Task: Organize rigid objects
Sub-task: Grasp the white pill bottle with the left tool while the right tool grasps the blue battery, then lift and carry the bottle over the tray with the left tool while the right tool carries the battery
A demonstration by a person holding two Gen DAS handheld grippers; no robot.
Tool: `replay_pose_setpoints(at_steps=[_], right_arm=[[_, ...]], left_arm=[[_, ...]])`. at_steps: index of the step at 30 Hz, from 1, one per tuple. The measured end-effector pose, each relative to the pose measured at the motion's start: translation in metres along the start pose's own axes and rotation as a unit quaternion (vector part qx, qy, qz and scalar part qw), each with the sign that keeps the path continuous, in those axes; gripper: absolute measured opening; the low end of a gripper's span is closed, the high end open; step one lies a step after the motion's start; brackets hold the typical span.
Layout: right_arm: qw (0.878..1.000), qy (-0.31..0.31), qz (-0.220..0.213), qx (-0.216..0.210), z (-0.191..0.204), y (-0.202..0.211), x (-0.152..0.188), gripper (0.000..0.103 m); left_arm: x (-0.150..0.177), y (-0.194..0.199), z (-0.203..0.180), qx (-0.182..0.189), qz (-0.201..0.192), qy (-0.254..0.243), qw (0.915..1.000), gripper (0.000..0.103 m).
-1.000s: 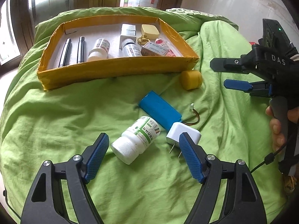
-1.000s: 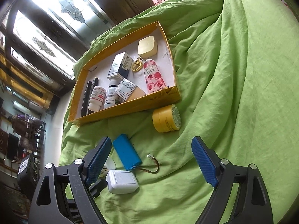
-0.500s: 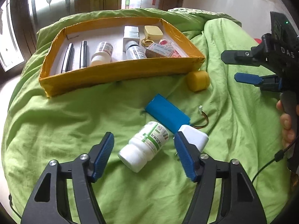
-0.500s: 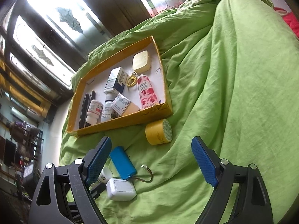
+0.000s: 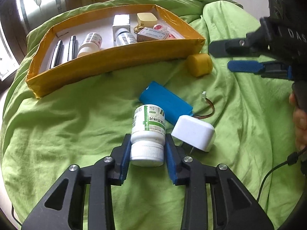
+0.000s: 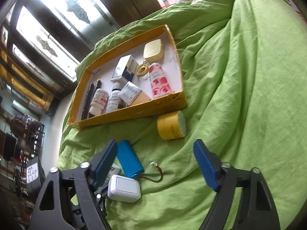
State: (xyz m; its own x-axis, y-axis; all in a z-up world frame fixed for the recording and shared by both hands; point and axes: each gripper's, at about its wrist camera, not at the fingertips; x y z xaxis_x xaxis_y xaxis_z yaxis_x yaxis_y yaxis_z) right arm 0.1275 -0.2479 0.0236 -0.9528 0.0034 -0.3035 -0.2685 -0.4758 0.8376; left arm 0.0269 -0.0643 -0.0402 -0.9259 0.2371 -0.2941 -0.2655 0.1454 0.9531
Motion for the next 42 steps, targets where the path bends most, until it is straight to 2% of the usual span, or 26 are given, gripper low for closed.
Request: replay_pose_setpoints(at_steps=[1,4,5,9,12,15,18,20,22,24,26,31,36,40,42], right_arm=[[1.0,0.004,0.008,-0.007,0.002,-0.003,0.0,0.064],[0.994,0.013,0.074,-0.079,0.01,-0.027,-0.003,0.054],[0.992,0.018,0.086,-0.085,0.014,-0.033,-0.004,0.051],[0.99,0.055,0.122,-0.044,0.033,-0.064,-0.008,0.04],[0.987,0.065,0.145,-0.021,0.039,-0.085,-0.005,0.038],[0.985,0.097,0.146,0.015,0.05,-0.095,-0.002,0.038],[0.976,0.153,0.139,0.069,0.068,-0.102,0.002,0.038],[0.972,0.174,0.127,0.089,0.073,-0.104,0.006,0.037],[0.976,0.162,0.116,0.091,0.071,-0.098,0.009,0.032],[0.98,0.138,0.099,0.102,0.062,-0.085,0.013,0.032],[0.981,0.122,0.099,0.113,0.052,-0.078,0.015,0.032],[0.986,0.079,0.112,0.09,0.031,-0.069,0.02,0.032],[0.986,0.077,0.114,0.093,0.029,-0.072,0.018,0.033],[0.985,0.082,0.115,0.1,0.031,-0.07,0.011,0.033],[0.984,0.088,0.115,0.108,0.034,-0.072,0.012,0.033]], left_arm=[[-0.001,-0.001,-0.001,0.001,0.0,0.001,1.0,0.031],[-0.001,-0.003,-0.003,-0.002,0.003,-0.002,1.0,0.035],[-0.002,-0.003,-0.003,-0.004,0.003,-0.004,1.0,0.035],[-0.002,0.0,0.0,-0.008,-0.004,0.006,0.9999,0.035],[-0.001,0.001,0.007,-0.014,-0.006,0.027,0.9995,0.044],[-0.001,0.001,0.013,-0.012,-0.004,0.043,0.999,0.046],[-0.001,0.001,0.014,-0.016,-0.003,0.045,0.9988,0.046],[0.0,0.001,0.013,-0.018,-0.004,0.043,0.9989,0.046],[0.001,0.003,0.012,-0.022,-0.008,0.041,0.9989,0.046],[0.0,0.003,0.014,-0.021,-0.008,0.042,0.9989,0.046],[0.001,0.003,0.015,-0.02,-0.007,0.042,0.9989,0.046],[0.003,0.005,0.014,-0.019,-0.011,0.039,0.999,0.046],[0.0,0.007,0.013,-0.019,-0.022,0.038,0.9988,0.046],[-0.004,0.0,0.011,-0.027,-0.015,0.035,0.9989,0.046],[-0.005,-0.003,0.009,-0.031,-0.014,0.028,0.999,0.04]])
Point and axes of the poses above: each gripper's, at about its wrist camera, not at the fingertips, and y roughly against the way its jaws point, z to its left, x to its underside, and after that the axes turned 14 degrees about z, right-handed
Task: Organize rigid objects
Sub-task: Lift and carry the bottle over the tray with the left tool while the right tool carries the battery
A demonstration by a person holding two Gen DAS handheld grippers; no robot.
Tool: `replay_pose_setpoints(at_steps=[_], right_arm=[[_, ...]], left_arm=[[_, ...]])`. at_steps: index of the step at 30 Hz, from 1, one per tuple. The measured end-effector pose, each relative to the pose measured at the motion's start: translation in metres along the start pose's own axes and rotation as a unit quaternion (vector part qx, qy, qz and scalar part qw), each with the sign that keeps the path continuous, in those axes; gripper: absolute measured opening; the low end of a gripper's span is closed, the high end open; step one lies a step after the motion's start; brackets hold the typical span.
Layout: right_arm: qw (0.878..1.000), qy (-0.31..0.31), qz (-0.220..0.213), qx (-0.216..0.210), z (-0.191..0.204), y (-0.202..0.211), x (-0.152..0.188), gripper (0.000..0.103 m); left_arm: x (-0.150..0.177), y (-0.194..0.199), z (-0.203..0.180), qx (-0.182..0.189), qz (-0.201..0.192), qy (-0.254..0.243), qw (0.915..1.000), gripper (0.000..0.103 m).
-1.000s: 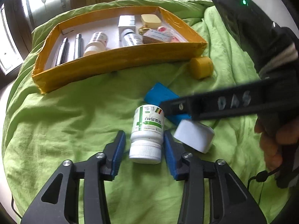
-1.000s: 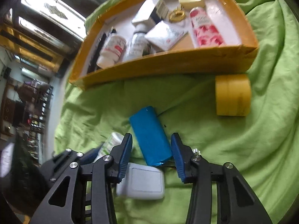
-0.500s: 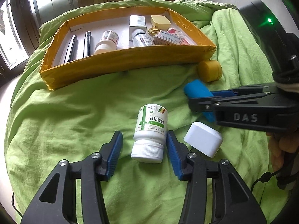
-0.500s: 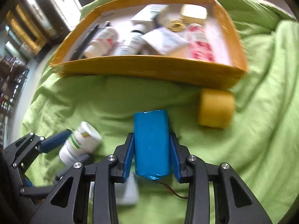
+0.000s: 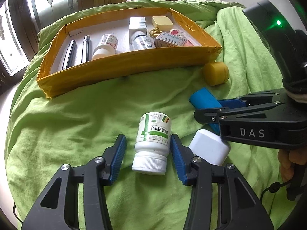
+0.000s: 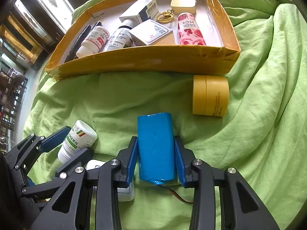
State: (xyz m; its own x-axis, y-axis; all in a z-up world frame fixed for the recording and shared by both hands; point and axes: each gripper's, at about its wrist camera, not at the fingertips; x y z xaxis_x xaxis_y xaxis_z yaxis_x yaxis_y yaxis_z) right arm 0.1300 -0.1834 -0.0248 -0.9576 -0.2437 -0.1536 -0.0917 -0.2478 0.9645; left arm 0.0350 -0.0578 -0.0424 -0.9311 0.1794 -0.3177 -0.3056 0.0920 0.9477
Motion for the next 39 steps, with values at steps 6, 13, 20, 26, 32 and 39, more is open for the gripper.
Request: replay_pose_setpoints(at_steps=[6,13,20,26,32,39], right_arm=[[1.0,0.009,-0.009,0.007,0.003,0.002,0.003,0.032],[0.998,0.003,-0.034,-0.05,0.001,0.019,0.006,0.032],[0.995,0.009,-0.057,-0.081,0.006,0.033,0.009,0.032],[0.993,0.012,-0.075,-0.096,0.008,0.041,0.009,0.032],[0.991,0.017,-0.084,-0.104,0.013,0.049,0.012,0.032],[0.992,0.02,-0.083,-0.098,0.018,0.048,0.015,0.032]], left_arm=[[0.003,0.006,0.001,0.02,-0.008,0.003,0.9998,0.032],[0.002,0.014,0.015,0.045,-0.024,0.038,0.998,0.032],[0.001,0.021,0.031,0.058,-0.04,0.075,0.9947,0.032],[0.002,0.024,0.039,0.048,-0.046,0.091,0.9937,0.032],[0.004,0.03,0.045,0.052,-0.057,0.099,0.9921,0.032],[0.005,0.037,0.051,0.049,-0.071,0.112,0.9899,0.032]])
Point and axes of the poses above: each gripper's, at about its wrist camera, not at the fingertips, and y roughly against the way its jaws point, z to its left, x to its underside, and after that the axes turned 14 degrees about z, right-handed
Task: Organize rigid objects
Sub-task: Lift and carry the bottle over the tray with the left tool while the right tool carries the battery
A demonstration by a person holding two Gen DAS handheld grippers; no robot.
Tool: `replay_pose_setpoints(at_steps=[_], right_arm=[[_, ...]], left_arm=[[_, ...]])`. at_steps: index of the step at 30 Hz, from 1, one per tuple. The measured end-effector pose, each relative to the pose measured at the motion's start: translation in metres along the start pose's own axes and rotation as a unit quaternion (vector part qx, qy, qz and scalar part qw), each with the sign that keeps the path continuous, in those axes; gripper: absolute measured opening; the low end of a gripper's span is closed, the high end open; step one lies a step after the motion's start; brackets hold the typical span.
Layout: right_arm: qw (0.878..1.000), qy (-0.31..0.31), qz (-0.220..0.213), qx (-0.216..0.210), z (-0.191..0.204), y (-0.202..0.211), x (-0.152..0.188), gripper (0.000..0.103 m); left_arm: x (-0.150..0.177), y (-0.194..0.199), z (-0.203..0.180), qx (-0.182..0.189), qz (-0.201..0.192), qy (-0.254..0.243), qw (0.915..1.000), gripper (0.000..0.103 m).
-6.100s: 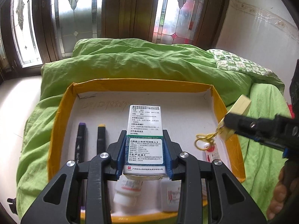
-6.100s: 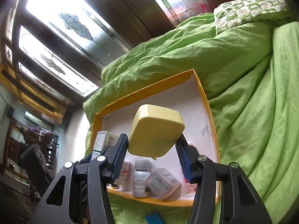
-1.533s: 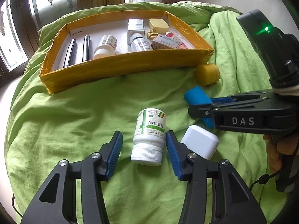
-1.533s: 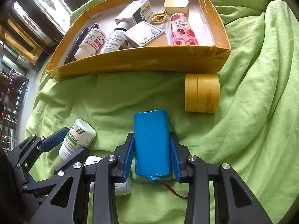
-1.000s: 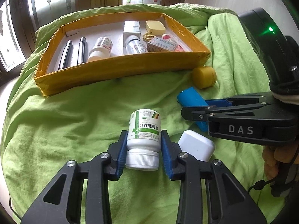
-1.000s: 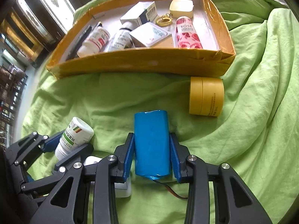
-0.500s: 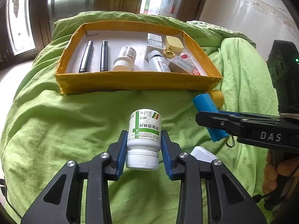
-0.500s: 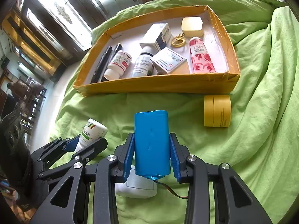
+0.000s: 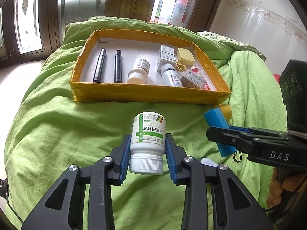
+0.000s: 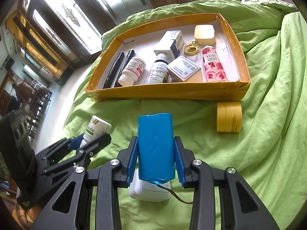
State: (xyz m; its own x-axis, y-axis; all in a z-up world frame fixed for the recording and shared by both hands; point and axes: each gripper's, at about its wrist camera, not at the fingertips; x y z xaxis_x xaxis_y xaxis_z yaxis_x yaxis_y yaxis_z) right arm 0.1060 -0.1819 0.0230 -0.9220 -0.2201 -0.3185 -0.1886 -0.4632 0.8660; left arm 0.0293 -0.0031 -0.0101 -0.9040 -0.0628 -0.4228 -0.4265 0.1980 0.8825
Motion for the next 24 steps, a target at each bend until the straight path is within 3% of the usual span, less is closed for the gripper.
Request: replay_pose_setpoints(at_steps=[24], right_arm=[[0.999,0.009,-0.035,-0.017,0.022,0.029,-0.023,0.032]], left_arm=[[-0.005,0.023,0.034,0.034,-0.046,0.069,0.9959,0.032]])
Point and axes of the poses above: each gripper's, at about its wrist camera, not at the fingertips, and y roughly against the way its jaws point, z to its left, x to its underside, and after that the axes turned 14 degrees about z, right-handed
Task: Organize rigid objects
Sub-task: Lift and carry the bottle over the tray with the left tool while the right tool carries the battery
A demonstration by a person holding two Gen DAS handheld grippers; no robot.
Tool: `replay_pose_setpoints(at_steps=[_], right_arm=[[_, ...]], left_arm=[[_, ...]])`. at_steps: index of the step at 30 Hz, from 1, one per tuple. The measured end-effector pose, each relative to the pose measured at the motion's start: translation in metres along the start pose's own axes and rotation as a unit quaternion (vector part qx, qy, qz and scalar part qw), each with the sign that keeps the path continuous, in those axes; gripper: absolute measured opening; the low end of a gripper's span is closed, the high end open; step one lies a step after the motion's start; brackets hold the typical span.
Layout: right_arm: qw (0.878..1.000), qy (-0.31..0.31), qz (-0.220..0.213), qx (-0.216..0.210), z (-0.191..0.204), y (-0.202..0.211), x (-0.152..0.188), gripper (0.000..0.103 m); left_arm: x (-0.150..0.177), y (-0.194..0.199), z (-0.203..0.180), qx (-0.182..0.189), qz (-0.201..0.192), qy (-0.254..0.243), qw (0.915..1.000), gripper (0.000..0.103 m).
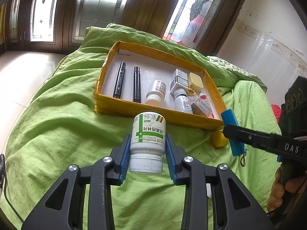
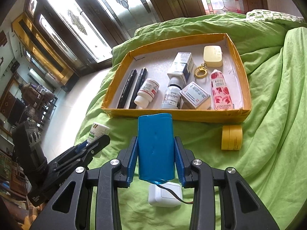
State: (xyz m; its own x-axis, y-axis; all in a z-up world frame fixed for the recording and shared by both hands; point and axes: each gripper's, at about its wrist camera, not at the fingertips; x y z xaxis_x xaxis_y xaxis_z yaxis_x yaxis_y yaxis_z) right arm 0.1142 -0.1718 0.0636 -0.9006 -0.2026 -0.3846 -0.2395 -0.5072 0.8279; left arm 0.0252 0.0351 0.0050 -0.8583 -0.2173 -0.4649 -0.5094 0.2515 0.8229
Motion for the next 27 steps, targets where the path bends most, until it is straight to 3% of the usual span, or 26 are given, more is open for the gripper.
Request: replay_pose_setpoints(at_steps=[12,16,20,27], right_arm=[[1.0,-0.002,-0.01,-0.027,0.011,0.0,-0.04,0.032],[0.999,0.0,-0.02,-0.032,0.014,0.003,-0.057,0.032],[0.999,-0.005,-0.029,-0.037,0.014,0.005,-0.075,0.032],[0.998,-0.017,-0.007,-0.058,0.01,-0.016,-0.112,0.032]], left_arm=[[-0.001,0.005,0.002,0.008,-0.008,0.001,0.9999,0.032],[-0.008,0.011,0.007,0.029,-0.012,0.014,0.9994,0.032],[-0.029,0.009,0.011,0.035,-0.012,0.015,0.9992,0.032],[-0.098,-0.018,0.012,0.03,0.005,-0.003,0.9995,0.032]])
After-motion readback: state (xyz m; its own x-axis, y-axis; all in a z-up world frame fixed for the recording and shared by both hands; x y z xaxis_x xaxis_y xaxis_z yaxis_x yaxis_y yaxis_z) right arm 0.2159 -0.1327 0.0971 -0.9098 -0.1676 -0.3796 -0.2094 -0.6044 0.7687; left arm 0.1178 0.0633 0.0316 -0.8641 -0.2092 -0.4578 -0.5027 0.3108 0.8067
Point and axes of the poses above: each gripper's, at about its wrist camera, not at the fingertips, and y roughly against the way its jaws point, z to its left, x to its underside, and after that the axes turned 14 degrees about z, right-handed
